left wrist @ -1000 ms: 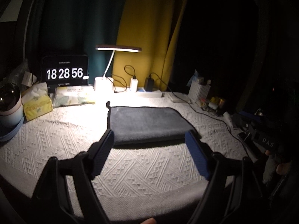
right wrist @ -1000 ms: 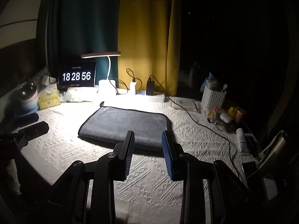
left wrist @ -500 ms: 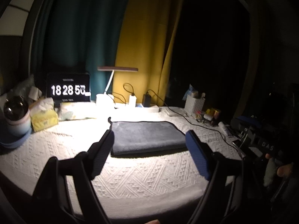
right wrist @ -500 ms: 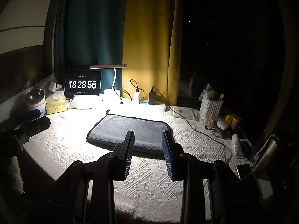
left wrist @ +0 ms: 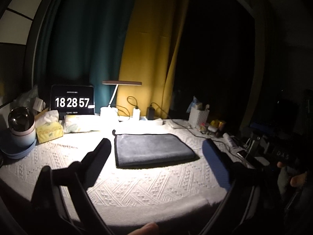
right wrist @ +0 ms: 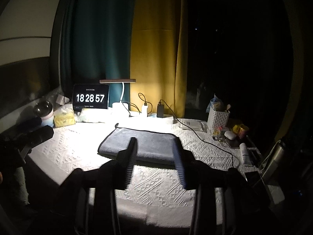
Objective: Fold towel
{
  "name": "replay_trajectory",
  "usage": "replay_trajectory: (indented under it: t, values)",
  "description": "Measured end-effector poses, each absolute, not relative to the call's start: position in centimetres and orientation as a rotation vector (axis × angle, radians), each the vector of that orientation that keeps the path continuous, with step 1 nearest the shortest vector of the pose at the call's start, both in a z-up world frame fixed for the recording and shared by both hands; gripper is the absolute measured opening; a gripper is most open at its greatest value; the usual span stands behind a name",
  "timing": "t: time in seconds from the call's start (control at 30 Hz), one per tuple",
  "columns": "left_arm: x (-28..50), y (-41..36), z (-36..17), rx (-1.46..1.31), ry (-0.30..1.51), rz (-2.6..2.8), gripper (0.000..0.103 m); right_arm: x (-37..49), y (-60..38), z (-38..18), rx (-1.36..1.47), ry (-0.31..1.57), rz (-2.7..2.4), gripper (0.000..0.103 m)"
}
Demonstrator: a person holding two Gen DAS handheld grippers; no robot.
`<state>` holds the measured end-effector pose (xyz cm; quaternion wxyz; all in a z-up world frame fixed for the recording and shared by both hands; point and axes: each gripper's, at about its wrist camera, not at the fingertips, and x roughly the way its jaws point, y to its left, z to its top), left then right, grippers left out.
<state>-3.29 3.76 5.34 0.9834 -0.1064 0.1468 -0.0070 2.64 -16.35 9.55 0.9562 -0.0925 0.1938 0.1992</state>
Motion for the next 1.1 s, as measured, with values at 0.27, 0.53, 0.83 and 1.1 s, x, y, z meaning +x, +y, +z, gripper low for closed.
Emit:
replay_trajectory:
  t: [0.27, 0.53, 0.83, 1.1]
  values:
    - [-5.3, 3.8, 6.6, -0.182, 0.228, 0.067, 0.096, 1.0, -16.8, 10.4, -0.185, 0.344, 0.377, 0.053]
    - [-6.3, 3.3, 7.7, -0.141, 0.176, 0.093, 0.096, 0.4, -17.5, 11.0, -0.188, 0.312, 0.353, 0.069]
    - [-6.0, 3.2, 7.7, -0.132, 0.188, 0.098, 0.096, 0.7, -17.9, 10.6, -0.179, 0.323, 0.352, 0.069]
    - [-5.9, 3.5, 7.6, -0.137, 0.196, 0.098, 0.096, 0.7, -17.8, 10.6, -0.18, 0.326, 0.354, 0.069]
